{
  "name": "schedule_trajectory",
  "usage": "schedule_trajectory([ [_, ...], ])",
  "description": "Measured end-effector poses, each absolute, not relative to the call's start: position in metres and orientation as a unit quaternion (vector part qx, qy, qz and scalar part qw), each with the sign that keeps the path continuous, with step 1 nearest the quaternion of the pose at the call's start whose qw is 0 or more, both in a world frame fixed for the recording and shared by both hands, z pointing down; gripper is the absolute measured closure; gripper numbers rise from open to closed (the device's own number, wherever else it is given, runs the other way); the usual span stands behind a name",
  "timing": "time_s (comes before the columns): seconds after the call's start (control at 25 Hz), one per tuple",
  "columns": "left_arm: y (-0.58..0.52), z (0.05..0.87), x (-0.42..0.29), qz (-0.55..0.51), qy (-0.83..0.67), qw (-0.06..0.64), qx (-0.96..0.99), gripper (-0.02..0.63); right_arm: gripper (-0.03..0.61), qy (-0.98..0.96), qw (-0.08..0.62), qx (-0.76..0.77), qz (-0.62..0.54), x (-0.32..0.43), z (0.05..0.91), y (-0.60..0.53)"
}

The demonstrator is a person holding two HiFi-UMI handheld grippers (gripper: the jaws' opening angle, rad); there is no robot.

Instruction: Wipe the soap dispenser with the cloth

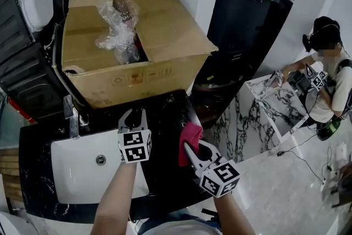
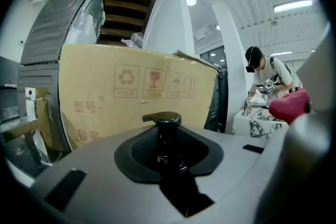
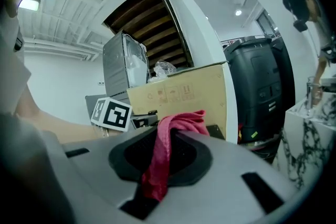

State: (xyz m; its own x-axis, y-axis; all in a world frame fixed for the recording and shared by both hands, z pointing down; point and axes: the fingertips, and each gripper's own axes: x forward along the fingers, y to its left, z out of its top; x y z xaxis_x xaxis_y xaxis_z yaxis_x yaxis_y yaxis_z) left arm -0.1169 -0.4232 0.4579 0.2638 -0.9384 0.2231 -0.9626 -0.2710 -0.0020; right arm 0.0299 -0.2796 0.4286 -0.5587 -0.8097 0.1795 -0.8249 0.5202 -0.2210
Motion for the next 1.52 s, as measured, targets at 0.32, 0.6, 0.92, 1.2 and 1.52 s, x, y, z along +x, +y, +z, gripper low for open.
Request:
schedule_trajectory([
  [0.32,-0.455,0.461,-0.117,0.086,-0.61,0.058,0.785,0.518,0.52,-0.86,0.049,0.484,0.153,0.027,0.446,-0.27],
  [0.6,-0.452,0.465,-0.129,0.048,-0.609,0.101,0.785,0.336,0.52,-0.857,0.047,0.492,0.15,0.026,0.443,-0.26],
  [0.92,-0.385,0.431,-0.137,0.018,-0.569,0.087,0.818,0.321,0.52,-0.866,0.015,0.484,0.126,0.027,0.421,-0.246],
  [1.2,-0.29,0.399,-0.161,-0.005,-0.582,0.065,0.81,0.6,0.521,-0.876,0.007,0.474,0.087,0.038,0.391,-0.224],
  [1.52,-0.2,0.351,-0.183,-0.002,-0.631,-0.019,0.775,0.6,0.523,-0.879,0.022,0.476,-0.01,0.044,0.35,-0.195],
])
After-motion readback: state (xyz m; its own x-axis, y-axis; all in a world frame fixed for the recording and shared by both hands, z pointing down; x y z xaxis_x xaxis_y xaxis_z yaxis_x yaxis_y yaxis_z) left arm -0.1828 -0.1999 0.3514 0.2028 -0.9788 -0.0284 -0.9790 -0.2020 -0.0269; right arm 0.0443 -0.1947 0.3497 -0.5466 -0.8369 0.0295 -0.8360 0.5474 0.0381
